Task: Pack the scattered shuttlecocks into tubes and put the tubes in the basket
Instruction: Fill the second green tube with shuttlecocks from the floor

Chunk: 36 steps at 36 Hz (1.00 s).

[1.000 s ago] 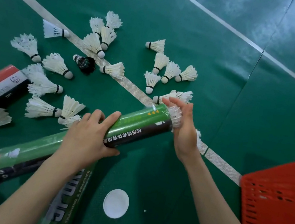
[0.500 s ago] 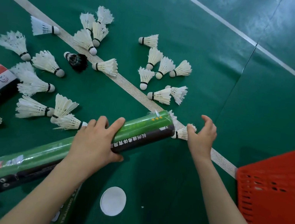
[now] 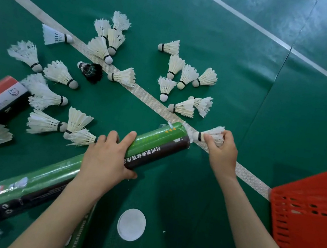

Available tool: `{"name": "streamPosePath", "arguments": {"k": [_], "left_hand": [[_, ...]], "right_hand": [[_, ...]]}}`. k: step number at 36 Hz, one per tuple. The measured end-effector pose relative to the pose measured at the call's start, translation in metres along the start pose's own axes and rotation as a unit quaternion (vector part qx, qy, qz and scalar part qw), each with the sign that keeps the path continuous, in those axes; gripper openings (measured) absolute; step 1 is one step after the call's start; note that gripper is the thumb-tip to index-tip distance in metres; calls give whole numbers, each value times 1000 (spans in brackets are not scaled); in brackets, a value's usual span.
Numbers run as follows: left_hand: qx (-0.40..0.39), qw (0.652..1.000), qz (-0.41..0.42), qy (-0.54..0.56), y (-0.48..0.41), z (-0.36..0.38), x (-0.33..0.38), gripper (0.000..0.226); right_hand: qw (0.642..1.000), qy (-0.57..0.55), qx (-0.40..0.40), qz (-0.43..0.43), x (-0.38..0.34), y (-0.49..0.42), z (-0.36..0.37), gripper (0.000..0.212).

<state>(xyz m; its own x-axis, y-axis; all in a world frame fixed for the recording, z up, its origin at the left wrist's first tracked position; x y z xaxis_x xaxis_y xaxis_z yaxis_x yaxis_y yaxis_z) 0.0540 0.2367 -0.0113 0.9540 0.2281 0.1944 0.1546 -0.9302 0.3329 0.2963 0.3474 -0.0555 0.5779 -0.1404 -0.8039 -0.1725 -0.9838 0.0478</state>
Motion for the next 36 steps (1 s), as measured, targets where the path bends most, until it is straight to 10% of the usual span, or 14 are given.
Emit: {"name": "streamPosePath", "arguments": {"k": [9, 17, 25, 36], "left_hand": [[21, 999, 10, 23, 0, -7, 3, 98], [71, 994, 42, 69, 0, -15, 0, 99], [97, 990, 55, 84, 1, -19, -3, 100], [108, 991, 49, 69, 2, -19, 5, 96]], "right_hand": [[989, -50, 14, -138, -37, 1, 1, 13], [954, -272, -107, -70, -57, 8, -2, 15], [916, -344, -198, -63, -71, 15, -6, 86], [919, -295, -254, -66, -68, 26, 11, 74]]}}
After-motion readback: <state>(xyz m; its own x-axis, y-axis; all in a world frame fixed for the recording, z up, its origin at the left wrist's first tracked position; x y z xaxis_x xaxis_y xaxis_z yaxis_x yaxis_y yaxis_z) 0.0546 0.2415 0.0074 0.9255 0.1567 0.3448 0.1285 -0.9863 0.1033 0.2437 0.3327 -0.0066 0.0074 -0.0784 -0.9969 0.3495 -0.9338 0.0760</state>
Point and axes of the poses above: each hand's wrist, its own y-axis away from the middle knuckle, its own z-axis out of the palm, x = y × z, the point moved 1 cm from there along -y, towards the middle knuckle, and after that the axes turned 2 degrees about x, right-handed, at the moved point
